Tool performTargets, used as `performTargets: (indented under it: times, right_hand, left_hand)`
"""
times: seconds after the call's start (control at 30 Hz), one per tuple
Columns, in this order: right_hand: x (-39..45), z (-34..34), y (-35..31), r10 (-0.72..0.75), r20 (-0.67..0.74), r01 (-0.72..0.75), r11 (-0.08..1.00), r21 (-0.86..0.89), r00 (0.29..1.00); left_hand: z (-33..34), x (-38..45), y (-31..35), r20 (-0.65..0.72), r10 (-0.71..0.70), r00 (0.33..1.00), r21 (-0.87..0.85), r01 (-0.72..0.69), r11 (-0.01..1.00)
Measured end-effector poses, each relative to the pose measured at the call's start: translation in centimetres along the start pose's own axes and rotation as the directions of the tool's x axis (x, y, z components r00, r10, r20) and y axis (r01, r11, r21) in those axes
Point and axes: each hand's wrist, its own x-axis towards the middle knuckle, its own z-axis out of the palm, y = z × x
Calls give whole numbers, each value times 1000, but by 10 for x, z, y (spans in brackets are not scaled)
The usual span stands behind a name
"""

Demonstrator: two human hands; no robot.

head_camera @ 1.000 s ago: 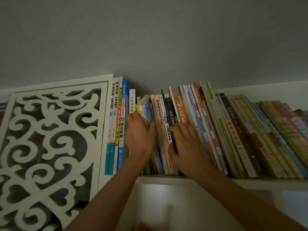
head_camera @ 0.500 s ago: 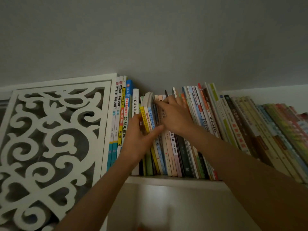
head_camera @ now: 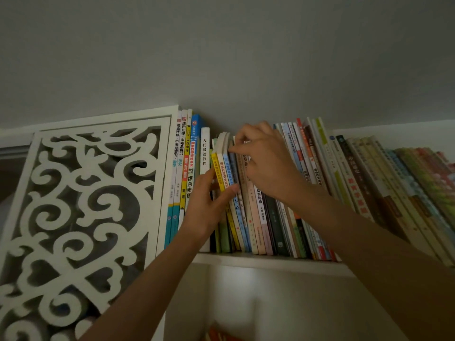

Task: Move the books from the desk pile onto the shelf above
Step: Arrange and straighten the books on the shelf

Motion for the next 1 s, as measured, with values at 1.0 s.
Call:
performTargets:
  times: [1.0]
  right_hand:
    - [-98,34,49,79,164,4,891,-454,983]
  left_hand:
    - [52,-40,40,-504,-80,860,108,154,982]
